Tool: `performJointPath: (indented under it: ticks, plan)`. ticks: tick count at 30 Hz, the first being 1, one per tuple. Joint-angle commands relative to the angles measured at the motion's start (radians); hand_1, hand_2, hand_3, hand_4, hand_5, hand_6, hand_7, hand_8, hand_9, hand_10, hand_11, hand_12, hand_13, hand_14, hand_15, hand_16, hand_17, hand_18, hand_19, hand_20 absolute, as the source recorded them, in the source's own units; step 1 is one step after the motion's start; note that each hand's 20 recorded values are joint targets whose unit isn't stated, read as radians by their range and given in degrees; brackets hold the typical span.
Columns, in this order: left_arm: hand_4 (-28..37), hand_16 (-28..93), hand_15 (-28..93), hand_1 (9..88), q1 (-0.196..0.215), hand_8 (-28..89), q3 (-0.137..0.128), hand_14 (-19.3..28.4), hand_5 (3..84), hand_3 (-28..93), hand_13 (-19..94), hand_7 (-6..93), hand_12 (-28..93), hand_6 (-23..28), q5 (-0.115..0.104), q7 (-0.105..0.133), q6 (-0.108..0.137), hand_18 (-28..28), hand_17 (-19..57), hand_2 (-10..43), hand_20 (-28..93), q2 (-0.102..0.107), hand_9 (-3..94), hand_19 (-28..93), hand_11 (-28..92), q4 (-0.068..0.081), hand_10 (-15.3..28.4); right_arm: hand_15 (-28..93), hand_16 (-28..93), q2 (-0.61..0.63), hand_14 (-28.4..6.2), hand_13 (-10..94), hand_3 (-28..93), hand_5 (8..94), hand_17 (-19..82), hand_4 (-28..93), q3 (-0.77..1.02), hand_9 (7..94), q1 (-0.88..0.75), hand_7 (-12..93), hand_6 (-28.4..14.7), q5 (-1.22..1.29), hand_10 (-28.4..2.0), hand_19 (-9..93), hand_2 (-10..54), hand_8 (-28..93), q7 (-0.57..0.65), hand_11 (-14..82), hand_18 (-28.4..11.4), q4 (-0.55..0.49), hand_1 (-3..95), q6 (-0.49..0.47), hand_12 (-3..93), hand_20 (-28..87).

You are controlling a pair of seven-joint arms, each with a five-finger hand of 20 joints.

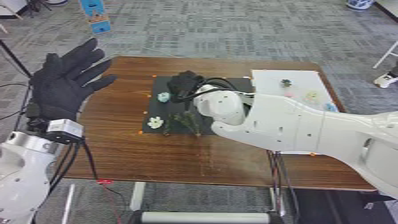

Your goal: Arrange flowers

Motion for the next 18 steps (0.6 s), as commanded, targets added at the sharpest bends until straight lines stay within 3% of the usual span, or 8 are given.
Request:
performJointPath:
  ticks: [1, 8, 13, 18]
  plan:
    - [-28.3, 4, 13, 21.6, 0.015, -8, -0.012, 14.6, 28.5, 63, 20, 13.8, 16, 3.1, -0.002, 0.010, 0.007, 26.2, -9.2, -3.4, 0, -0.014, 24.2, 43, 13, -0.013, 11.3, 92, 37, 0.063, -6.4, 83, 93, 68.7, 50, -4, 0.042, 84.8, -0.009, 20, 5.8, -0.004, -9.0, 93, 20.9, -15, -0.093, 67.1, -23.2, -0.090, 24.6, -0.004, 30.8, 68]
    - [-28.3, 4, 13, 21.4, 0.016, -8, -0.008, 14.6, 28.5, 63, 20, 14.0, 16, 3.1, -0.001, 0.010, 0.015, 26.2, -9.2, -3.4, 0, -0.015, 24.2, 43, 13, -0.014, 11.4, 92, 38, 0.094, -6.5, 83, 93, 65.4, 50, -5, 0.074, 84.4, -0.055, 20, 5.8, 0.001, -9.2, 93, 21.3, -15, -0.143, 66.9, -23.3, -0.133, 25.0, -0.037, 31.0, 68]
    - [-28.3, 4, 14, 21.6, -0.003, -8, 0.010, 14.6, 28.5, 63, 20, 13.9, 16, 3.1, -0.001, 0.006, 0.016, 26.3, -9.2, -3.3, 0, -0.013, 24.2, 43, 13, -0.007, 11.4, 92, 38, 0.060, -6.5, 82, 93, 52.5, 49, -9, 0.083, 83.1, -0.061, 18, 3.6, 0.001, -9.9, 93, 21.7, -15, -0.108, 66.4, -23.3, -0.075, 24.5, -0.048, 31.2, 67]
    - [-28.3, 4, 14, 21.5, 0.000, -8, 0.009, 14.6, 28.5, 63, 20, 13.9, 16, 3.1, -0.001, 0.003, 0.020, 26.3, -9.2, -3.3, 0, -0.013, 24.2, 43, 13, -0.008, 11.4, 91, 38, 0.043, -6.0, 82, 93, 41.5, 49, -7, 0.112, 82.2, -0.073, 16, 1.0, 0.005, -10.7, 93, 21.6, -13, -0.085, 65.6, -22.9, -0.035, 24.3, -0.087, 31.0, 67]
